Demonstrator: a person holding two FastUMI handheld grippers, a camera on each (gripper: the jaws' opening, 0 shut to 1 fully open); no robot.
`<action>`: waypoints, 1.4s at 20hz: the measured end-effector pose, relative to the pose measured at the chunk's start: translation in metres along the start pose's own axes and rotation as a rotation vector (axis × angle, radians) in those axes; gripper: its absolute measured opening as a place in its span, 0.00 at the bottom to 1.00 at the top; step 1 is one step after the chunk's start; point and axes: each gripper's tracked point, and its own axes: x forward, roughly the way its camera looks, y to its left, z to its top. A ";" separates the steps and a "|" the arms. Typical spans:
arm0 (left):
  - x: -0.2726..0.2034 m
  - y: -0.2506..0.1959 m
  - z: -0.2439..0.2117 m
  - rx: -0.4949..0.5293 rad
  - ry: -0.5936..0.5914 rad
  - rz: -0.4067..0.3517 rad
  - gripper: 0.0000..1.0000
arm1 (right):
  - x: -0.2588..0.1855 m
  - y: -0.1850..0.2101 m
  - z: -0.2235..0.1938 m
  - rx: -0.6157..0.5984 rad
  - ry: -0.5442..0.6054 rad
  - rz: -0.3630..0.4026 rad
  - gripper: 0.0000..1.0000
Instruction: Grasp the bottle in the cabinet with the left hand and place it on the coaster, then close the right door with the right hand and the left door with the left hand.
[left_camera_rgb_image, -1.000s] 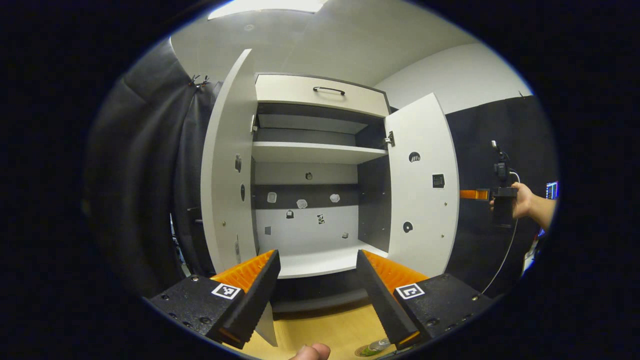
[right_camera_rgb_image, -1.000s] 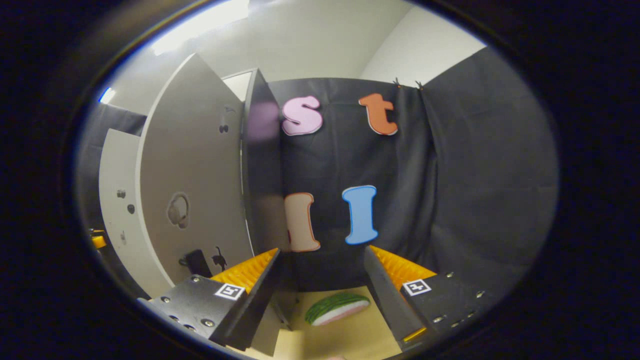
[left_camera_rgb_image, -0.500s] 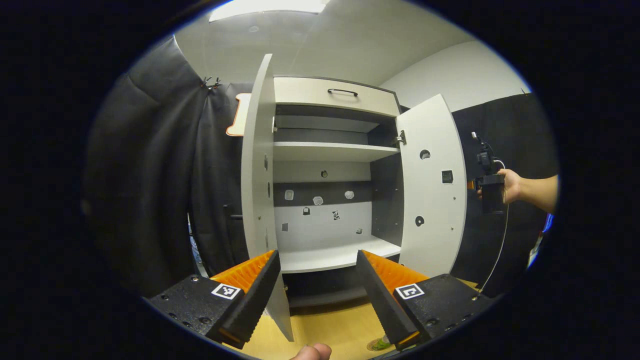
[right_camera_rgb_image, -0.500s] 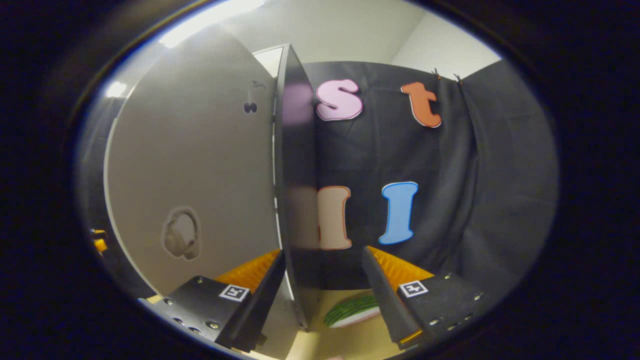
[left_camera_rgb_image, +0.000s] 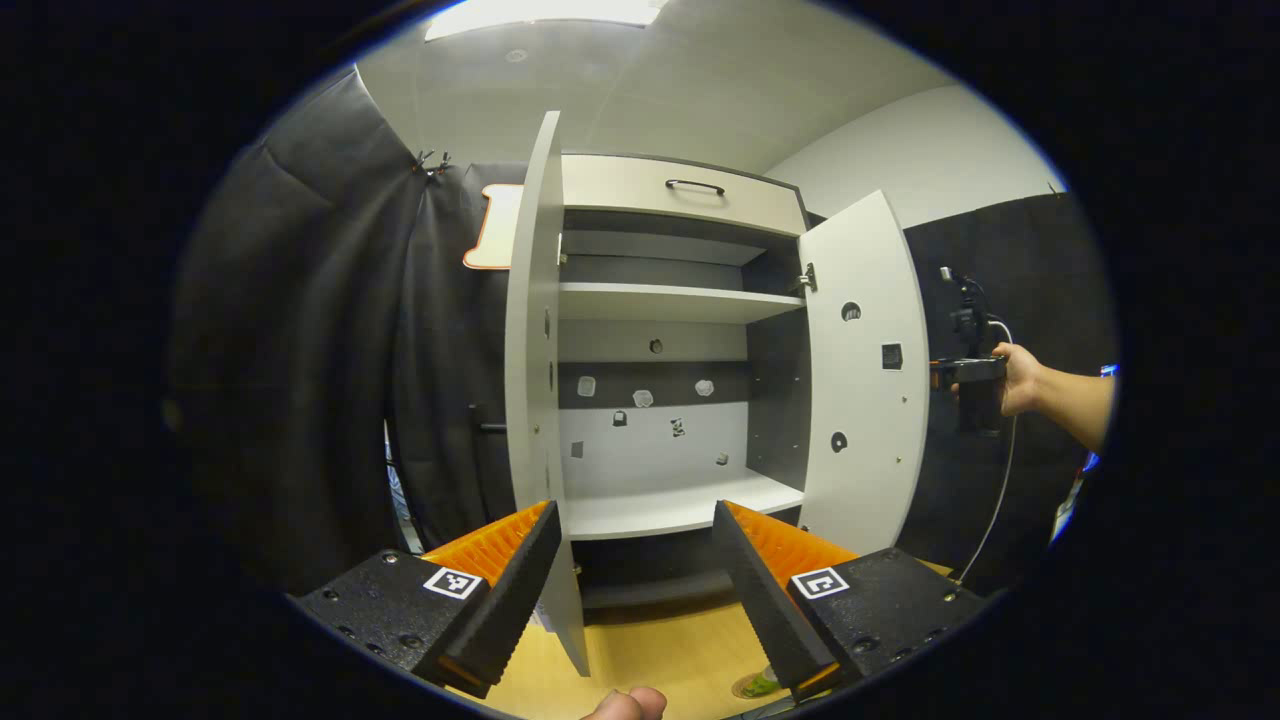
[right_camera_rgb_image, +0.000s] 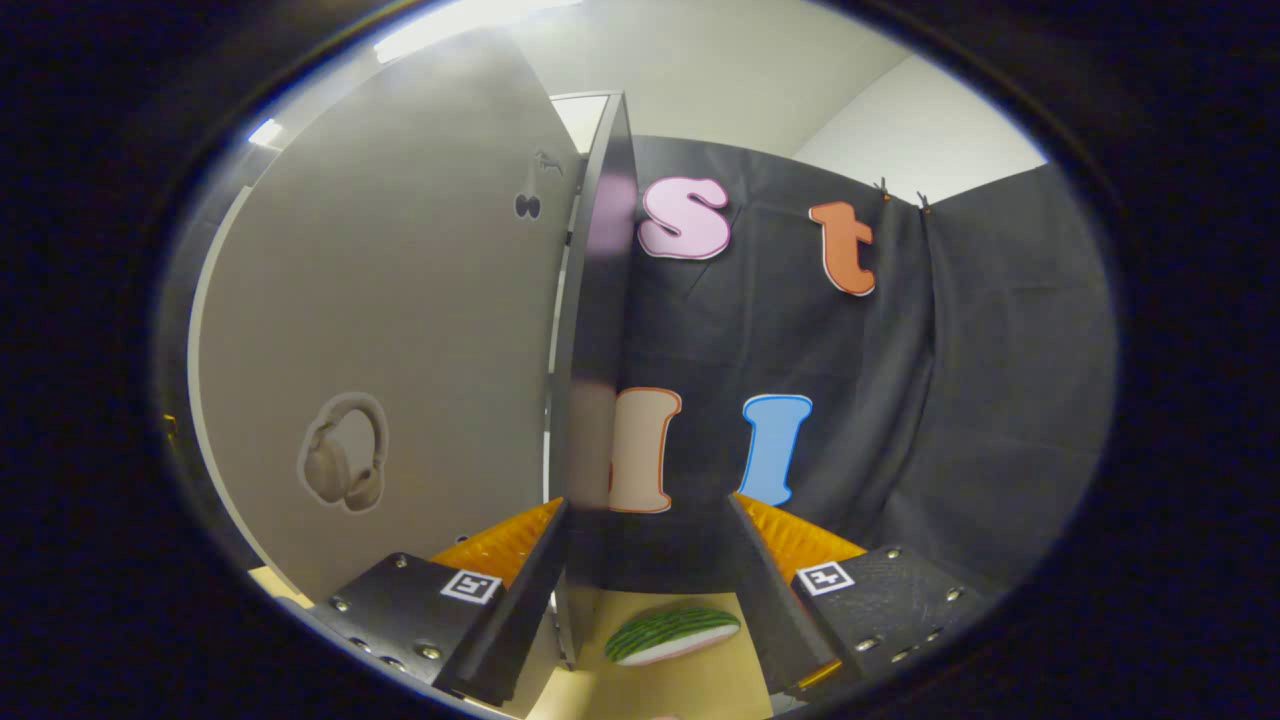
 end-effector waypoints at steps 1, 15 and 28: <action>0.001 0.001 0.000 0.006 0.001 0.002 0.96 | -0.002 0.001 0.000 0.000 0.000 -0.007 0.92; 0.003 -0.012 -0.012 -0.047 0.031 -0.021 0.96 | -0.045 0.040 -0.010 0.008 -0.032 -0.007 0.84; -0.013 0.007 -0.020 -0.043 0.034 0.031 0.97 | -0.070 0.134 -0.041 -0.058 0.000 0.119 0.81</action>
